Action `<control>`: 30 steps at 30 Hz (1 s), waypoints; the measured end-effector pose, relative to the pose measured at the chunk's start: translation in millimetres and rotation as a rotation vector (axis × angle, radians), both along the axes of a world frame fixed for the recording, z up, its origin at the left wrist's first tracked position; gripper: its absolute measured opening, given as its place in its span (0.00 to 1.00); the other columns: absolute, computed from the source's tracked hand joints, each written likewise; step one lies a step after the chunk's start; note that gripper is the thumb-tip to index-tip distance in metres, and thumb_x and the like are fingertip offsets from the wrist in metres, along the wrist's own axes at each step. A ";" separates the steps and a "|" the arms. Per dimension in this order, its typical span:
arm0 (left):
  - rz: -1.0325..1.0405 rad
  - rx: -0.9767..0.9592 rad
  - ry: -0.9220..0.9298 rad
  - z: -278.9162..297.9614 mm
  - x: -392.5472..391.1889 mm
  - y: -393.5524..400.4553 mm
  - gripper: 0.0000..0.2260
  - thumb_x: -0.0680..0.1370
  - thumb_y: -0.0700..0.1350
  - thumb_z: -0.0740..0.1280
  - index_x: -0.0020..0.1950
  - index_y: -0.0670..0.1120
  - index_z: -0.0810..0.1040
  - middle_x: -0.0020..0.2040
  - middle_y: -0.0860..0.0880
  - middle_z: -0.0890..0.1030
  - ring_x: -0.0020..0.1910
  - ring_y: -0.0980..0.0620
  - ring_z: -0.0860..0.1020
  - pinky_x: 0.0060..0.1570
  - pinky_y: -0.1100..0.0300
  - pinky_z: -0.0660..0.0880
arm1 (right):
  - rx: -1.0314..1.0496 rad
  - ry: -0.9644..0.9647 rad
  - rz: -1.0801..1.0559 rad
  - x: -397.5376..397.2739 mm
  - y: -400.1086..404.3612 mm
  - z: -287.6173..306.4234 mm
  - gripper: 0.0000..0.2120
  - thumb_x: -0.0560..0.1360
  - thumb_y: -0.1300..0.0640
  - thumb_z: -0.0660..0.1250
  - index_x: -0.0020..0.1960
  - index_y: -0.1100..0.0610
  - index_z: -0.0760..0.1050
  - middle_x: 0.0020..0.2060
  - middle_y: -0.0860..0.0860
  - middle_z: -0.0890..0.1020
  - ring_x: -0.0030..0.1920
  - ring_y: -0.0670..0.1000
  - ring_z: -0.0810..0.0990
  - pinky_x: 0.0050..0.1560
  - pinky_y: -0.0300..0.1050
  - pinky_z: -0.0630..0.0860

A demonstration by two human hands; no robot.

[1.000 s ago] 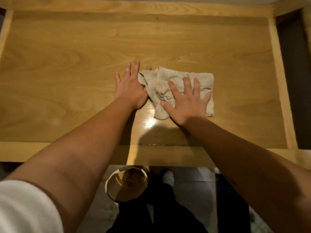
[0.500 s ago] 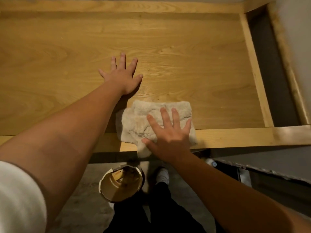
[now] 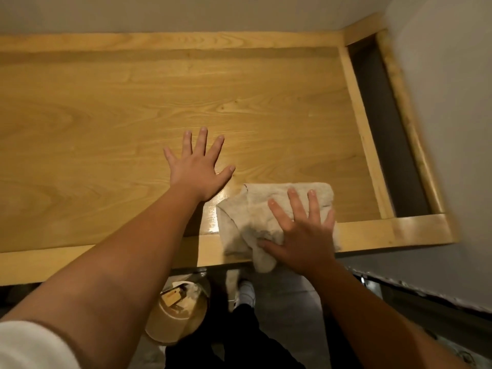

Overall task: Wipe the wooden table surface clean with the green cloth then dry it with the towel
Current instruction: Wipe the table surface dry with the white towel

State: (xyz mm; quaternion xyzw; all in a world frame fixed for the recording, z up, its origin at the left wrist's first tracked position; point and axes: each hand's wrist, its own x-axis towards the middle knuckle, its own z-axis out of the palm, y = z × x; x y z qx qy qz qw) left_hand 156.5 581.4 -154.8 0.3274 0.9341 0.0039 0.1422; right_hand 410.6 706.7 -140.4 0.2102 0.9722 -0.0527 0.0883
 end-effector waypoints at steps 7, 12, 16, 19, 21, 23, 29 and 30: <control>0.002 -0.027 -0.005 1.8 0.6 4.6 0.37 0.76 0.74 0.44 0.82 0.60 0.45 0.85 0.49 0.42 0.82 0.35 0.42 0.70 0.23 0.46 | -0.022 0.091 0.067 -17.6 15.4 -6.0 0.43 0.68 0.19 0.53 0.75 0.42 0.66 0.78 0.54 0.63 0.77 0.67 0.56 0.65 0.78 0.55; -0.007 -0.036 -0.015 -0.3 -2.6 2.9 0.37 0.76 0.74 0.42 0.82 0.61 0.41 0.84 0.49 0.40 0.82 0.37 0.40 0.71 0.25 0.45 | -0.012 0.105 -0.029 -78.3 38.3 -4.4 0.41 0.69 0.19 0.51 0.75 0.39 0.65 0.78 0.52 0.63 0.77 0.66 0.57 0.66 0.77 0.54; -0.011 -0.042 -0.046 1.6 -4.0 2.3 0.38 0.75 0.72 0.43 0.82 0.61 0.40 0.84 0.50 0.37 0.82 0.38 0.37 0.73 0.26 0.43 | -0.085 0.048 -0.081 -139.5 72.2 -8.9 0.42 0.67 0.19 0.51 0.77 0.34 0.53 0.81 0.47 0.52 0.80 0.60 0.45 0.70 0.77 0.45; -0.020 -0.034 -0.065 -0.5 -5.6 1.7 0.40 0.74 0.75 0.46 0.82 0.61 0.39 0.83 0.50 0.36 0.81 0.38 0.36 0.72 0.26 0.42 | -0.074 0.012 -0.075 -178.2 94.0 -14.4 0.43 0.66 0.18 0.46 0.77 0.33 0.46 0.81 0.44 0.48 0.79 0.58 0.40 0.71 0.75 0.39; -0.031 -0.032 -0.063 0.6 -6.0 2.2 0.39 0.75 0.75 0.47 0.81 0.60 0.44 0.84 0.48 0.38 0.82 0.37 0.38 0.72 0.26 0.44 | -0.063 0.009 -0.073 -204.4 106.7 -15.2 0.43 0.67 0.18 0.44 0.77 0.33 0.45 0.81 0.45 0.47 0.79 0.58 0.40 0.71 0.75 0.39; -0.023 -0.021 -0.064 3.3 -5.5 3.7 0.36 0.75 0.74 0.49 0.80 0.59 0.51 0.85 0.47 0.43 0.82 0.36 0.40 0.71 0.25 0.46 | -0.060 0.010 -0.076 -228.8 117.6 -15.3 0.43 0.67 0.18 0.43 0.77 0.33 0.45 0.81 0.45 0.47 0.79 0.59 0.40 0.71 0.75 0.40; -0.013 -0.028 -0.089 -1.3 -9.7 3.9 0.39 0.74 0.76 0.46 0.82 0.62 0.44 0.84 0.51 0.39 0.81 0.38 0.36 0.71 0.27 0.40 | -0.054 0.001 -0.103 -309.5 153.1 -15.7 0.44 0.66 0.18 0.41 0.78 0.34 0.45 0.81 0.46 0.48 0.79 0.60 0.41 0.70 0.76 0.40; -0.017 -0.033 -0.093 -2.7 -10.3 3.7 0.39 0.74 0.76 0.45 0.82 0.61 0.41 0.83 0.51 0.37 0.81 0.39 0.35 0.70 0.26 0.39 | -0.055 -0.004 -0.114 -322.9 157.5 -15.1 0.44 0.66 0.17 0.41 0.78 0.34 0.45 0.81 0.46 0.48 0.79 0.60 0.41 0.70 0.76 0.41</control>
